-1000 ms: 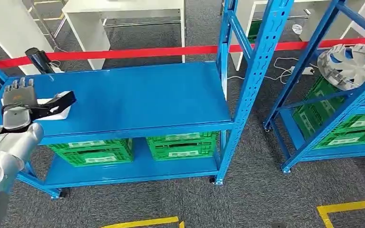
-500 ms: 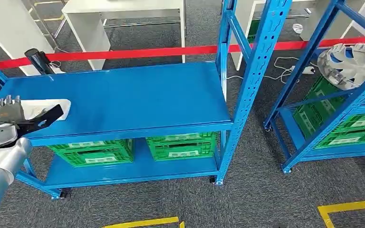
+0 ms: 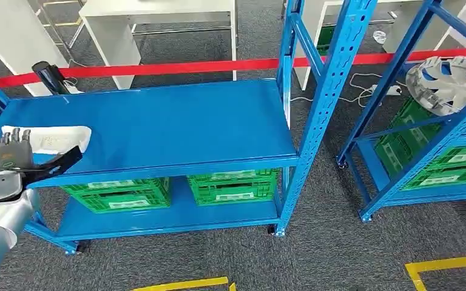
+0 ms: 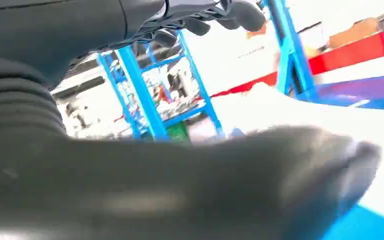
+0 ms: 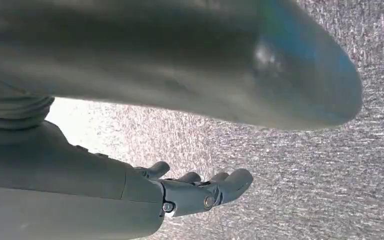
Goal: Take the parts from the cabinet and place them on the table.
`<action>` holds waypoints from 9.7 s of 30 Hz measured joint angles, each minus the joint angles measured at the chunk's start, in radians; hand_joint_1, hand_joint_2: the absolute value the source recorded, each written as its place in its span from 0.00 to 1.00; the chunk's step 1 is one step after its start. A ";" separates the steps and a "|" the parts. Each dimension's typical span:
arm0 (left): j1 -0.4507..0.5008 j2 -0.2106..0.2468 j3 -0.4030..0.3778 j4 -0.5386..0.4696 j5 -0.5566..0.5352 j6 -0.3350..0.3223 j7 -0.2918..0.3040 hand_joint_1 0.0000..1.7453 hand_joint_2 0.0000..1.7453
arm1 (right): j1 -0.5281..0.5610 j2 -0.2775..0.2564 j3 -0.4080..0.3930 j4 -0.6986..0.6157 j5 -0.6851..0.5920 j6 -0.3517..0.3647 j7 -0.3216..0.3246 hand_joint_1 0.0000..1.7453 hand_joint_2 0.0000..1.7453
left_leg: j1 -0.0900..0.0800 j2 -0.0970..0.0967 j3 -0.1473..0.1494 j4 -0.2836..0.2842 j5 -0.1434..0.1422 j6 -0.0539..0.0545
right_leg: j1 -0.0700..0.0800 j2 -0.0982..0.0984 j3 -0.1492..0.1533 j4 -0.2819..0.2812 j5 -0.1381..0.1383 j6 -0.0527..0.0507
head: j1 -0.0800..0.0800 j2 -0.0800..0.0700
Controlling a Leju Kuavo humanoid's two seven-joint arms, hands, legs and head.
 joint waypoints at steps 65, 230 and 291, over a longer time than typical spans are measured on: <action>-0.037 -0.177 -0.050 -0.004 -0.154 -0.084 0.013 0.00 1.00 | 0.000 0.011 -0.017 0.000 0.051 0.014 -0.011 0.00 0.00 | -0.001 -0.001 0.000 0.001 -0.002 0.001 | -0.001 0.000 0.000 -0.001 0.000 0.000 | 0.000 0.000; 0.040 0.009 0.000 0.023 -0.153 -0.039 -0.191 1.00 1.00 | -0.006 0.010 -0.060 0.002 0.111 0.030 -0.021 0.00 0.00 | 0.005 -0.005 -0.057 0.024 0.033 0.004 | -0.002 0.005 0.068 -0.010 -0.059 0.015 | 0.004 0.000; -0.191 -0.242 0.050 -0.093 0.109 0.087 -0.620 1.00 1.00 | -0.008 0.014 -0.088 0.002 0.114 0.024 -0.044 0.00 0.00 | 0.004 -0.006 -0.056 0.025 0.033 0.004 | -0.002 0.004 0.069 -0.010 -0.058 0.016 | 0.004 0.000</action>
